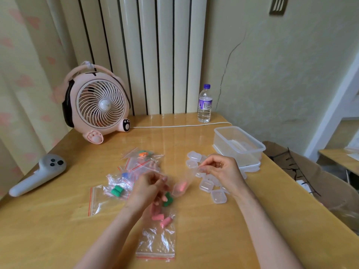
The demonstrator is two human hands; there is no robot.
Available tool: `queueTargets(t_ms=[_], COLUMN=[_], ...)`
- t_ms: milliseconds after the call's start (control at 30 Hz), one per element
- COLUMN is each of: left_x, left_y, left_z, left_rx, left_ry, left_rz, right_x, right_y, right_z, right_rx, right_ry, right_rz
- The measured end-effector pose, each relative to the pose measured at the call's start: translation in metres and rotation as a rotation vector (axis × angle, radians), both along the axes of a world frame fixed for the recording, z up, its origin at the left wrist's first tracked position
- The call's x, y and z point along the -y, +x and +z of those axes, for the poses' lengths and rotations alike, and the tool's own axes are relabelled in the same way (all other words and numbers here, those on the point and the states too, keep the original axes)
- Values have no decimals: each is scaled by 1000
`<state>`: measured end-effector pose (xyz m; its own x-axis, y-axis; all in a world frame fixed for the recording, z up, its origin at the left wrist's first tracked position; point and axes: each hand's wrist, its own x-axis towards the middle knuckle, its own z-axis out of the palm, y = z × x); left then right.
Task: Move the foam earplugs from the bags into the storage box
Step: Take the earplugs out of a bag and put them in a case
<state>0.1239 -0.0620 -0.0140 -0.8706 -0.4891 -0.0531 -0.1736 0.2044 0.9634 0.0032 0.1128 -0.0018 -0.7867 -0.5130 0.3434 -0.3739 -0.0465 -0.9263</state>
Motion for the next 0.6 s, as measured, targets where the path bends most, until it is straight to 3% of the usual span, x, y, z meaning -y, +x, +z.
queueTargets(t_ms=[433,600], left_x=[9,9], left_y=[-4,-5], left_z=[-12,-17], left_rx=[-86,-224], left_ry=[-551,-569], left_rz=[71,69], right_x=[0,15], right_y=[6,14], right_z=[7,-1], right_rx=[8,16], right_ry=[-119,-149], right_rz=[-126,-225])
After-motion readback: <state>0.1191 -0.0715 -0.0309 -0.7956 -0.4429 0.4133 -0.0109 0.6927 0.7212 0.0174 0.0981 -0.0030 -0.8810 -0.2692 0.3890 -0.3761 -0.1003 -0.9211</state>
